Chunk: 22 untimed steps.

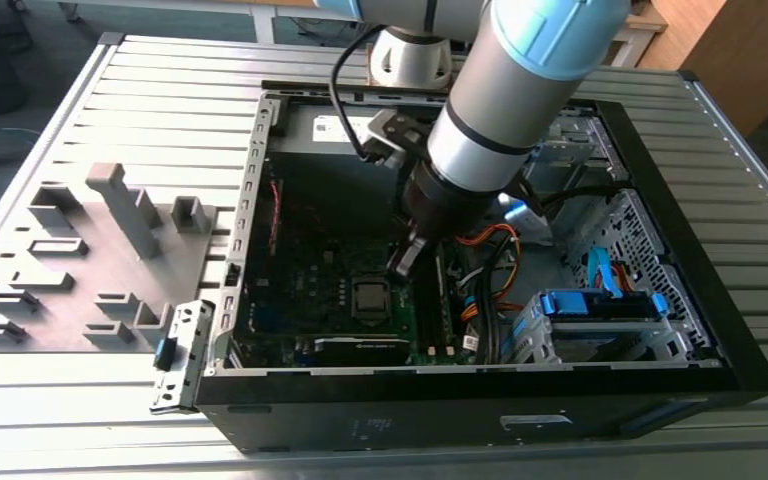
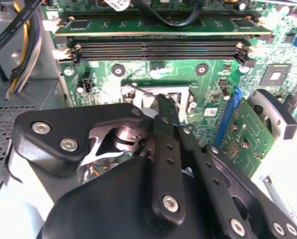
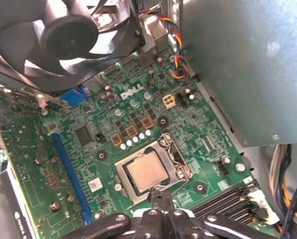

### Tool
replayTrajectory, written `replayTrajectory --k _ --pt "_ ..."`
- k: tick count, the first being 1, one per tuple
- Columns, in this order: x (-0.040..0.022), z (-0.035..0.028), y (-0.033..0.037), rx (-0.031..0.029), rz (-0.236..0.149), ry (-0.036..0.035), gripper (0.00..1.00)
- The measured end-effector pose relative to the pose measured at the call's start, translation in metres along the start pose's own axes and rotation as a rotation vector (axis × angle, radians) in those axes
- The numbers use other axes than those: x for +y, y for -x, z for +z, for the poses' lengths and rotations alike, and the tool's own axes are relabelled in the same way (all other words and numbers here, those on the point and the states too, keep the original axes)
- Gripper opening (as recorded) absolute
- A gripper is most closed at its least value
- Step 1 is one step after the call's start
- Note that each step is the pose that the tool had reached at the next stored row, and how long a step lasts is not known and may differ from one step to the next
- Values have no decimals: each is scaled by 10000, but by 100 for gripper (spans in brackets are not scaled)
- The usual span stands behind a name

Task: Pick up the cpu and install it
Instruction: 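Install the first cpu locking lever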

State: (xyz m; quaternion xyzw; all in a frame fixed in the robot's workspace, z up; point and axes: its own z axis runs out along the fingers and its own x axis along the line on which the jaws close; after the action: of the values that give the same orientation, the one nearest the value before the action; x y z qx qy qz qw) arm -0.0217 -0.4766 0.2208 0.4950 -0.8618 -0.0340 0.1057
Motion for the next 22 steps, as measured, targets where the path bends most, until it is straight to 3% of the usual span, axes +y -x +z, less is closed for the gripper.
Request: replayTrajectory --k 2,13,22 --pt "-1 4 0 68 17 -38 11" --pt "-3 15 1 75 17 -44 11" --pt "-18 116 13 136 33 -79 11"
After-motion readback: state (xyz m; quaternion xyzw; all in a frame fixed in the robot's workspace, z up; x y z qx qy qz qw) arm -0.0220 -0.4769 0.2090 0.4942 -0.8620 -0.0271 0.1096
